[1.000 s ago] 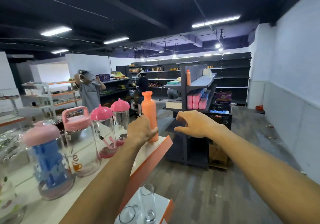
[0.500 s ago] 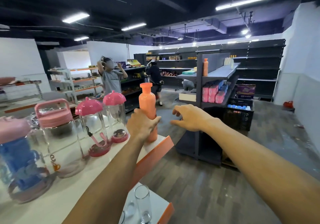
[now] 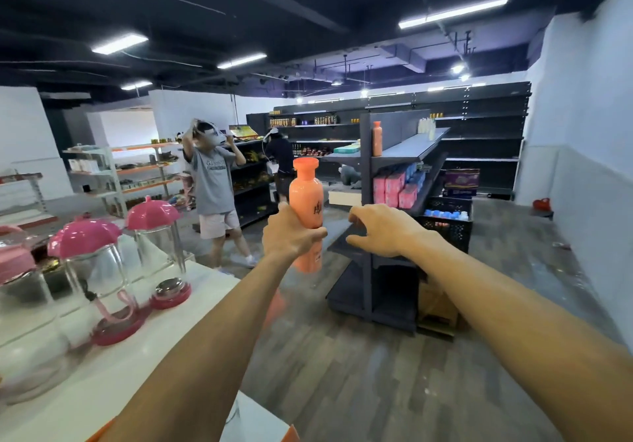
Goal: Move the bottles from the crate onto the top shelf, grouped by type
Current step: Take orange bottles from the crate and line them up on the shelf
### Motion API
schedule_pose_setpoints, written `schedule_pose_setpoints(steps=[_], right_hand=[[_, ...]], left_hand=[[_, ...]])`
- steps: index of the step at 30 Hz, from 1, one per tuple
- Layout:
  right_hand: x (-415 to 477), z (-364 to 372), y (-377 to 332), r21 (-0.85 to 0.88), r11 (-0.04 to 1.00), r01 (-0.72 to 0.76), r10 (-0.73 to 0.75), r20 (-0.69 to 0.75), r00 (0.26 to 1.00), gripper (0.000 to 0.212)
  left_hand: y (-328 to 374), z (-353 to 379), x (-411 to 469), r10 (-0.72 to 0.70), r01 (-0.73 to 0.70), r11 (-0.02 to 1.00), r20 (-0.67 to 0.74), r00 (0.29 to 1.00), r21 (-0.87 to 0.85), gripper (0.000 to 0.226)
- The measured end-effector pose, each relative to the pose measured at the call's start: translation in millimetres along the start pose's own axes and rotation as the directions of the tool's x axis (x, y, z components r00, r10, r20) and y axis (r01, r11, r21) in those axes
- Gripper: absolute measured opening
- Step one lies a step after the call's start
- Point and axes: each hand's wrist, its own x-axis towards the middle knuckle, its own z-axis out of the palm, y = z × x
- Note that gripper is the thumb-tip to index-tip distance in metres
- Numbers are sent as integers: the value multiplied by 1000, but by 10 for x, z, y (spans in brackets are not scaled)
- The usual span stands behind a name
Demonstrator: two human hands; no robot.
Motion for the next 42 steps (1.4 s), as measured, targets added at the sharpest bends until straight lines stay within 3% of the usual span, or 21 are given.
schedule_pose_setpoints(steps=[6,15,23,31,42], right_hand=[[-421,-109,894,3,982,-190,190,-27,981,44],[-1023,-241,2150,-7,890,-456,454,-71,888,37],[-893,-99,2856,14,845,-535,534,-89,841,37],[-148,155,3538,-55,821,-568,563,-85,822,38],[373,732,4805,-164,742,-650,656,-22,754,42]], left_hand=[[666,773,-34,94,-70,987,161,983,-145,53],[1651,1842,-156,247,-146,942,328,912,-304,47],[2087,2616,134,393,-223,892,431,812,-393,41],[2208,3412,954,499,-251,839,499,709,-483,35],[2501,4932,1755,520,-226,842,629,578,-489,40]])
